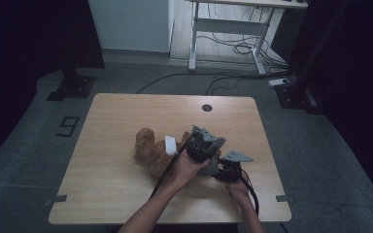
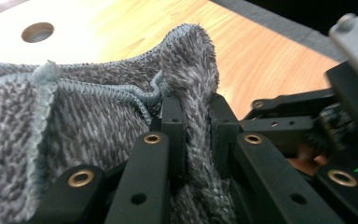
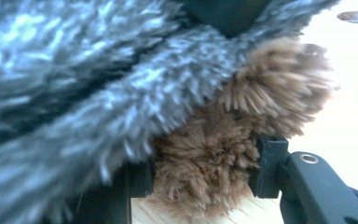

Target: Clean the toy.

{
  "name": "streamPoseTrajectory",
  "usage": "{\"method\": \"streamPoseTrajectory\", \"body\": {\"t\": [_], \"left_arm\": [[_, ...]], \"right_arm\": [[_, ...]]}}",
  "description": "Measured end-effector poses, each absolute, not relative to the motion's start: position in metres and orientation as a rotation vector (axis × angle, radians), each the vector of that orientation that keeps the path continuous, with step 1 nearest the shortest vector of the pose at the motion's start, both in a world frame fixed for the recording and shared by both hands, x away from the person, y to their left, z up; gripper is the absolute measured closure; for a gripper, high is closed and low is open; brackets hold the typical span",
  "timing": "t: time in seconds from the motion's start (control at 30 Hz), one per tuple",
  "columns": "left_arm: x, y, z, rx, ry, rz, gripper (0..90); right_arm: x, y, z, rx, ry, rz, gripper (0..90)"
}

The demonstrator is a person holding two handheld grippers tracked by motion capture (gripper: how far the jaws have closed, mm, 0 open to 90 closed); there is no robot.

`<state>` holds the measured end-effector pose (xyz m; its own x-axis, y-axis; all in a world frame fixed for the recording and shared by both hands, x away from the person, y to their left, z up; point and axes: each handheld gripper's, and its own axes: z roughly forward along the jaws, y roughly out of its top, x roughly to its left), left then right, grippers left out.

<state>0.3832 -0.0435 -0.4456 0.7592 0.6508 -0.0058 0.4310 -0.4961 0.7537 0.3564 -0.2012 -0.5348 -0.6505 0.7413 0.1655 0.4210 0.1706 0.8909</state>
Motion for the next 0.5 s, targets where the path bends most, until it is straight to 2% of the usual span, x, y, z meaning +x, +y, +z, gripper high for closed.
{"method": "streamPoseTrajectory", "body": {"t": [0.23,0.27,0.37,0.5], "left_arm": [[0.382,0.006,-0.441,2.157,0.880,0.496,80.2],[0.382,0.006,-0.441,2.157,0.880,0.496,80.2],[0.376,0.038,-0.439,2.101,0.897,0.443,80.2],[0.365,0.057,-0.428,2.080,0.876,0.461,80.1]], "right_arm": [[0.357,-0.201,-0.535,1.128,2.137,1.477,52.3],[0.357,-0.201,-0.535,1.128,2.137,1.477,52.3],[0.357,-0.200,-0.535,1.126,2.136,1.493,52.4],[0.356,-0.198,-0.535,1.118,2.143,1.480,52.4]]}}
